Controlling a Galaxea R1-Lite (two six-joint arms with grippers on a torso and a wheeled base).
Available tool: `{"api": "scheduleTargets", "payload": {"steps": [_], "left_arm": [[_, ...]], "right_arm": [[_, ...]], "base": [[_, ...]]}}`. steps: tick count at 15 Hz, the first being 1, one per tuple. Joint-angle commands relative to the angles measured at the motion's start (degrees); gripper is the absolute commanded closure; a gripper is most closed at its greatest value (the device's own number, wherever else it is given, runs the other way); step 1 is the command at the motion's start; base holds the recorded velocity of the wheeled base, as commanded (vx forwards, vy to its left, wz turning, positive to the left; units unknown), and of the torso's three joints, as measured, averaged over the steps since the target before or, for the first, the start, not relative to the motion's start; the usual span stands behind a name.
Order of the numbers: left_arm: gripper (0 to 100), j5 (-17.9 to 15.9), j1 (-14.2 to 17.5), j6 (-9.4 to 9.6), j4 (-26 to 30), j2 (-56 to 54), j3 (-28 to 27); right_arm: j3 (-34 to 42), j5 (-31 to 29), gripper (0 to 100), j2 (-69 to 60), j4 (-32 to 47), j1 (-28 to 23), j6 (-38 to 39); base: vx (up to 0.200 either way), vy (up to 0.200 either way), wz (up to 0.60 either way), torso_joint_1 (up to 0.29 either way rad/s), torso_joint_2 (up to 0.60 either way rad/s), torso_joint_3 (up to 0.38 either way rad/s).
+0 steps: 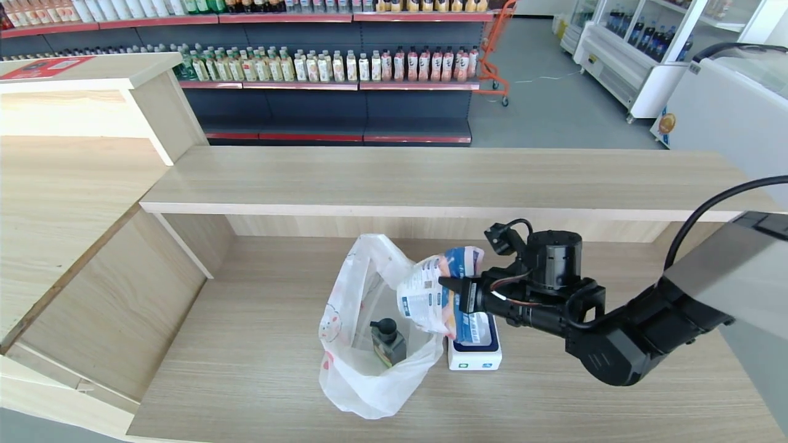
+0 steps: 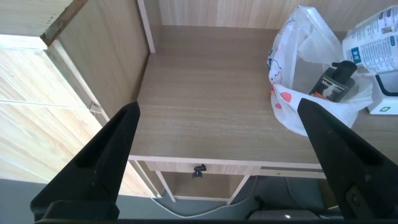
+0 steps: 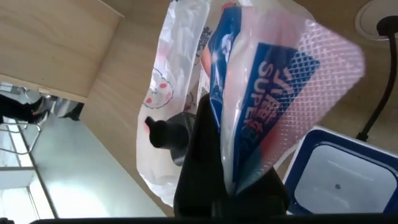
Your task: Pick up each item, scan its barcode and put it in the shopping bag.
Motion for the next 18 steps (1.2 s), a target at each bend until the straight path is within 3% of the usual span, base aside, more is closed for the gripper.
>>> {"api": "scheduleTargets", "payload": {"steps": [1,5,9,13,14,18], "left_arm": [[0,0.0,0.0,-0.02,-0.01,-0.02,0.01],[0,0.0,0.0,-0.02,-0.01,-0.02,0.01],[0,0.0,0.0,-0.02,-0.01,-0.02,0.01],[0,0.0,0.0,-0.02,-0.01,-0.02,0.01],[0,0.0,0.0,-0.02,-0.01,-0.02,0.01],[0,0.0,0.0,-0.02,-0.01,-0.02,0.01]], "right_arm": [[-3.82,0.32,100,5.44,-0.02,0.74,-1.2],[-8.91,0.24,100,11.77,-0.54,1.44,-7.35],[-17.61,0.24,100,17.04,-0.02,2.32,-7.44],[-20.08,0.32,100,18.98,1.48,2.67,-7.53],[-20.43,0.32,0,19.33,2.18,2.67,-7.53],[-23.5,0.5,0,18.89,2.53,2.76,-5.77]], "base": [[0.0,0.0,0.0,0.0,0.0,0.0],[0.0,0.0,0.0,0.0,0.0,0.0],[0.0,0.0,0.0,0.0,0.0,0.0],[0.0,0.0,0.0,0.0,0.0,0.0],[0.0,0.0,0.0,0.0,0.0,0.0],[0.0,0.0,0.0,0.0,0.0,0.0]]}}
